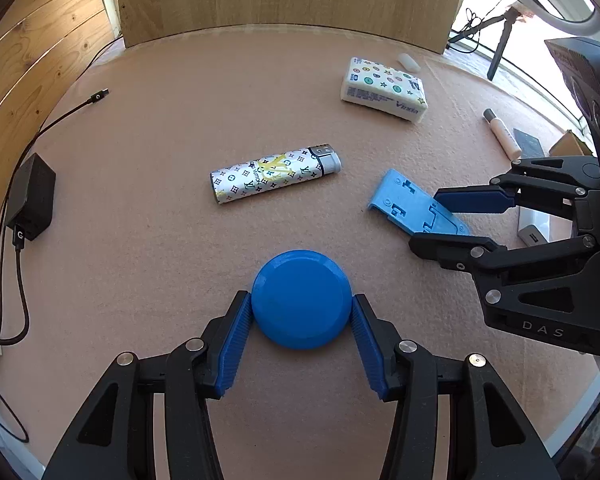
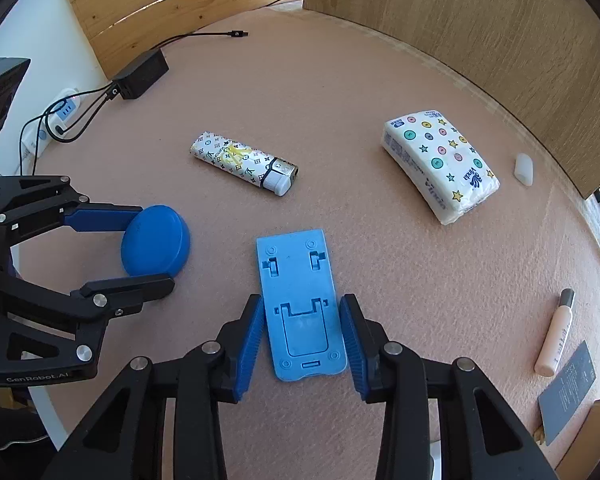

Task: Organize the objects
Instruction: 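Carry the blue disc and phone stand into the box and open both grippers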

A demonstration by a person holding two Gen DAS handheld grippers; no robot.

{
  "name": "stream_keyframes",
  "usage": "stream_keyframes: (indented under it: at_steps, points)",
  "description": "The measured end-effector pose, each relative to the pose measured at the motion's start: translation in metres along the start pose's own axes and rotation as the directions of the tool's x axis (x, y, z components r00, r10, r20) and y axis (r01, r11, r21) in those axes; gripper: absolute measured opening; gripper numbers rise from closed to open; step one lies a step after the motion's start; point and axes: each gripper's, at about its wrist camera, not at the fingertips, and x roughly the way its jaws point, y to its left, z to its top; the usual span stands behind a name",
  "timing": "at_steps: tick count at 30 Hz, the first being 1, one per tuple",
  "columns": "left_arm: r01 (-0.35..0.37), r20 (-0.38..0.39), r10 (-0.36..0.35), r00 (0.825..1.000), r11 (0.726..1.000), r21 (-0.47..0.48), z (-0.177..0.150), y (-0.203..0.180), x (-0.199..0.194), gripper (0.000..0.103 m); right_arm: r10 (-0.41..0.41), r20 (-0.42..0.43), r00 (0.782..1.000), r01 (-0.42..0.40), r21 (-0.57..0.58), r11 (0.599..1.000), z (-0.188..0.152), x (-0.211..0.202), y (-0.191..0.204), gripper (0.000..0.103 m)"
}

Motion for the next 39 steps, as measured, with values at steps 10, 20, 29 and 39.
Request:
stream_keyframes:
  at_steps: [10,20,29,39]
  points:
    - [0.019,0.012,-0.019,1.000,1.000,-0.019,-0.006,-0.009,-0.011,0.054,0.025,0.059,0.998,-0.030,0.087,0.996,-0.018,-0.026,-0.009,0.033]
    - [0.058,0.070,-0.061,0.996,0.997,0.043,0.007,-0.053,-0.038,0.054,-0.006,0.171,0.985,-0.024,0.168,0.985,-0.051,-0.092,-0.032,0.033]
    - [0.134,0.103,-0.153,0.983,0.976,0.171,0.033,-0.131,-0.049,0.054,-0.108,0.231,0.967,0.023,0.340,0.940,-0.118,-0.156,-0.082,0.033]
    - [0.211,0.095,-0.256,0.962,0.919,0.333,0.058,-0.244,-0.046,0.054,-0.271,0.191,0.943,0.130,0.540,0.832,-0.212,-0.205,-0.157,0.033]
